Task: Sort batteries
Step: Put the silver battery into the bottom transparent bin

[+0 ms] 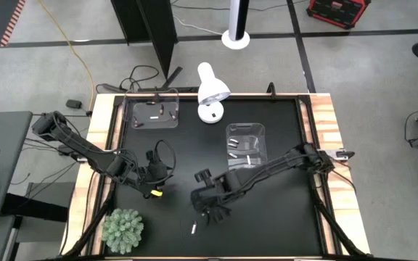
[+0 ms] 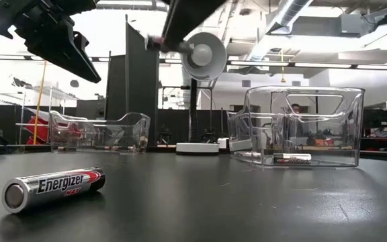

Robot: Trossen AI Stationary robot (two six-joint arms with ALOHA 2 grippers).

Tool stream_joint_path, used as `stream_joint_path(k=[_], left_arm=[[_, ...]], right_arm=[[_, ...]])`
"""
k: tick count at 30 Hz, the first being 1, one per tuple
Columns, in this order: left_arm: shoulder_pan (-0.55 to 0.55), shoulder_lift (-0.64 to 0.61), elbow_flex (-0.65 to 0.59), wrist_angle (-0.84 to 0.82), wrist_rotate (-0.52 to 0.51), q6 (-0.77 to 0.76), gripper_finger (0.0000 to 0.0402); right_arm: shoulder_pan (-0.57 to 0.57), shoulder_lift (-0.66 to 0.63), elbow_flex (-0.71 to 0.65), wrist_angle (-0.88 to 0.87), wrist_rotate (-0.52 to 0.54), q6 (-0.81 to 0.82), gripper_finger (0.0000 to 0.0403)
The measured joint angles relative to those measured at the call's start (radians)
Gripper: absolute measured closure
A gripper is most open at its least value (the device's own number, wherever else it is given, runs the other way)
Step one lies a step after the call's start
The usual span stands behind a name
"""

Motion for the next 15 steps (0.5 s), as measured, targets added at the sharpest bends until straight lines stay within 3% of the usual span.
stream_joint_path(k=[7,15], left_arm=[[-0.005,0.000,0.000,0.000,0.019,-0.019,0.0294],[-0.031,0.000,0.000,0.000,0.018,-0.022,0.0294]], right_arm=[[-0.033,-0.124,-0.071,-0.001,0.033,-0.003,0.0400],[-0.084,-0.366,-0.358,0.017,0.100,0.106,0.0400]])
